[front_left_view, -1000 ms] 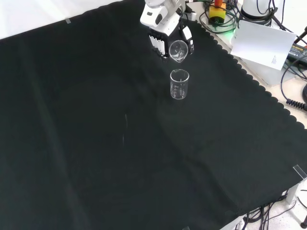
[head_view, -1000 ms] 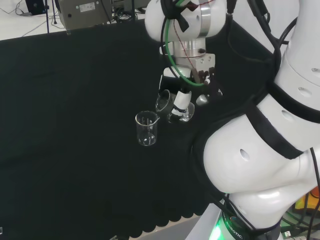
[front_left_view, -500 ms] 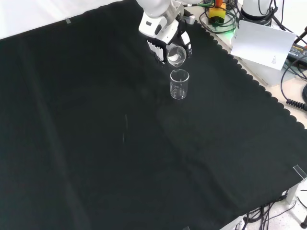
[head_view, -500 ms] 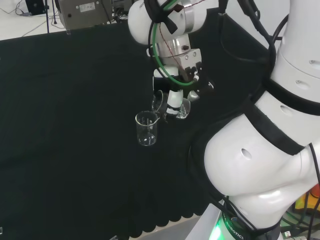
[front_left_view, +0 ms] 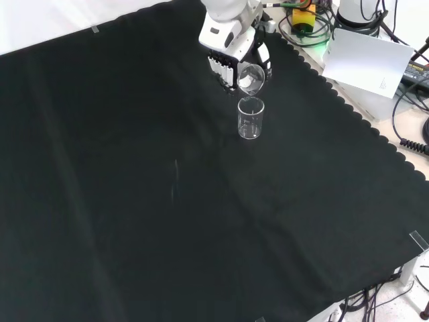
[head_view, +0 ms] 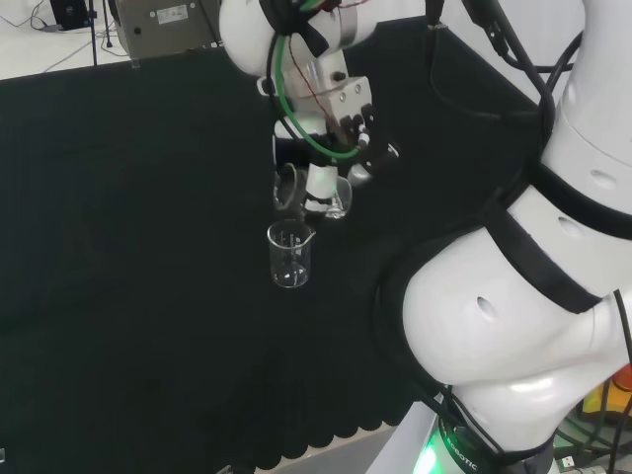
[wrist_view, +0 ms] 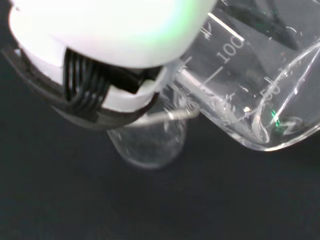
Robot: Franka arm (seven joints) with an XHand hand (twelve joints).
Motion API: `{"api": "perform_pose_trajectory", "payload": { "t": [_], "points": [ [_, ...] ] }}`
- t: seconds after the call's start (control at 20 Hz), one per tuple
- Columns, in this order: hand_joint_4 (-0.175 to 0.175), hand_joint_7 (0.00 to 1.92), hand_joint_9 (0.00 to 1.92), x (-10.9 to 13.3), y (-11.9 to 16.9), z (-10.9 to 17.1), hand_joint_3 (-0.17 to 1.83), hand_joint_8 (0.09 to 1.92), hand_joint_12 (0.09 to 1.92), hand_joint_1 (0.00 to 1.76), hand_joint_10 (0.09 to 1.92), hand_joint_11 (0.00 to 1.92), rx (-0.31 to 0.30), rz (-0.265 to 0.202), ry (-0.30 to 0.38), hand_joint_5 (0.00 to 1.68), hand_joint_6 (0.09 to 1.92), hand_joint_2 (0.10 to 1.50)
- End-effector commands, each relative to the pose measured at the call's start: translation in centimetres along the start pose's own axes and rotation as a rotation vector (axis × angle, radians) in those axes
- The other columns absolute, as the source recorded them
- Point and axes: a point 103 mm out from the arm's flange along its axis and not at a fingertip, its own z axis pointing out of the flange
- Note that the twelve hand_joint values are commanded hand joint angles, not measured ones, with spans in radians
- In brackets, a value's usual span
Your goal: Pour the water from the handheld beaker into the one on the table.
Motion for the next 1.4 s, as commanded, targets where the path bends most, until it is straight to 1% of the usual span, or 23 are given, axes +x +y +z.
{"api": "perform_pose_trajectory", "payload": {
  "t": [0.05, 0.5, 0.85, 1.2, 1.4],
  "points": [
    [-0.175, 1.61, 1.82, -1.51, -0.01, 2.9, 0.67, 0.09, 0.57, 1.34, 0.09, 1.47, 0.183, 0.112, -0.085, 1.53, 0.15, 0.57],
    [-0.175, 1.61, 1.82, -1.75, -0.52, 2.82, 0.67, 0.09, 0.57, 1.34, 0.09, 1.47, 0.19, 0.126, -0.08, 1.53, 0.14, 0.57],
    [-0.175, 1.61, 1.82, -2.24, -0.73, 3.09, 0.67, 0.09, 0.57, 1.34, 0.09, 1.47, 0.196, 0.119, -0.067, 1.53, 0.14, 0.57],
    [-0.175, 1.62, 1.82, -2.08, -0.86, 3.02, 0.67, 0.09, 0.57, 1.34, 0.09, 1.47, 0.192, 0.118, -0.079, 1.53, 0.14, 0.57],
    [-0.175, 1.62, 1.82, -1.46, -0.87, 2.65, 0.67, 0.09, 0.57, 1.34, 0.09, 1.47, 0.187, 0.112, -0.105, 1.53, 0.13, 0.57]
  ]
}}
